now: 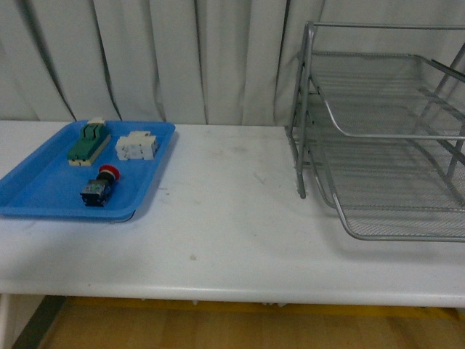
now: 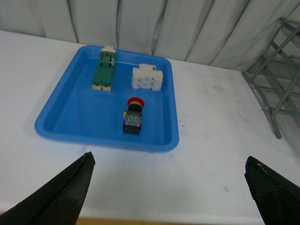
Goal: Place button on rack with both arms
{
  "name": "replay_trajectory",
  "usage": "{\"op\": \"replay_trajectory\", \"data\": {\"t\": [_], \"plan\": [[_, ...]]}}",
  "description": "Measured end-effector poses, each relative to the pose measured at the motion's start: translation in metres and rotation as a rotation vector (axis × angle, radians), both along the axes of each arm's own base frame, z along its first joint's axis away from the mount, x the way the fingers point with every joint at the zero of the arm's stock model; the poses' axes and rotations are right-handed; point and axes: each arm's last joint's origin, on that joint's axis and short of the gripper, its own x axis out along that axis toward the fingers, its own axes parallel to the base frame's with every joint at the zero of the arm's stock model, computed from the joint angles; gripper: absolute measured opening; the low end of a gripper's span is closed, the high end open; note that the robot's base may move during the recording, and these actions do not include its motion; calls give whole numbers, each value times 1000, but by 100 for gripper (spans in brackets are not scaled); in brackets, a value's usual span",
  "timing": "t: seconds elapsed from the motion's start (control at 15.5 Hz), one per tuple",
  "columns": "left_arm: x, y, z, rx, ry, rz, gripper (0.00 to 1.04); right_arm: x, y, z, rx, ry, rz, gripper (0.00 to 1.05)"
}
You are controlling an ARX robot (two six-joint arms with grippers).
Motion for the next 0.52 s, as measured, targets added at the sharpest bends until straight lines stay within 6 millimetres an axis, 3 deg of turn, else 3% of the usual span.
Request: {"op": "replay_trajectory", "data": {"t": [0.13,0.32,0.39,0.52], "plan": [[62,1,-10,66,112,-38,98,0,0,0,0,0,0,98],[147,1,-53,144,349,-60,98,0,0,0,0,0,0,98],[165,-1,-61,165,380,-62,98,0,0,0,0,0,0,98],[181,-3,-64,178,398,-69,98,0,0,0,0,0,0,98]]}}
